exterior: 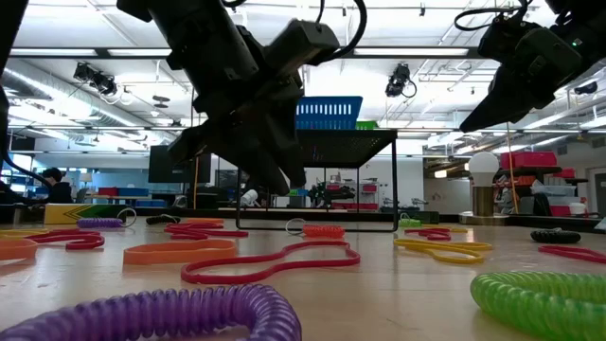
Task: Pick & Place Office Desk Supplies
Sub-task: Put the red rubber band into the green bin on the shelf
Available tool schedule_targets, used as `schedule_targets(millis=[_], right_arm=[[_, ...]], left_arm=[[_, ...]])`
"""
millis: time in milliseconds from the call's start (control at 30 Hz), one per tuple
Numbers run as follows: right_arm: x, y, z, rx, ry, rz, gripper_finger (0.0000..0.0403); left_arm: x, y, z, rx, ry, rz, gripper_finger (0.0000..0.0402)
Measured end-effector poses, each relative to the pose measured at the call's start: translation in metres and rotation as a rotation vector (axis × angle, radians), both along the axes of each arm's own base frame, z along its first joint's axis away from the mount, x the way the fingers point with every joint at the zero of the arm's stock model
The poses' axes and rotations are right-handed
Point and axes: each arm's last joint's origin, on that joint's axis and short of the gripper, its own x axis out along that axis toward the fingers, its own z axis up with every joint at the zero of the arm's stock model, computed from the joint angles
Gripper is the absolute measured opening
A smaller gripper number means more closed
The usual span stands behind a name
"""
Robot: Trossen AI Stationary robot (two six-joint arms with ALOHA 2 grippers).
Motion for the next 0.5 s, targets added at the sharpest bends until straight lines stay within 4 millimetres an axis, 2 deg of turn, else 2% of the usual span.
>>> schedule_targets(millis=[233, 400, 500], right_arm=[[0.000, 0.000, 0.000, 0.000, 0.000, 0.000, 0.0011], [0.000, 0.000, 0.000, 0.000, 0.001, 0.000, 0.0011], [0.000, 0.000, 0.000, -0.001, 0.001, 0.000, 0.0011]], left_arm=[[-0.005, -0.001, -0.003, -0.009, 0.072, -0.063, 0.0076], [-0.003, 0.009, 0.016, -0.064, 0.023, -0.074, 0.0038], [-0.010, 0.015, 0.024, -0.053, 0.056, -0.055, 0.0009]])
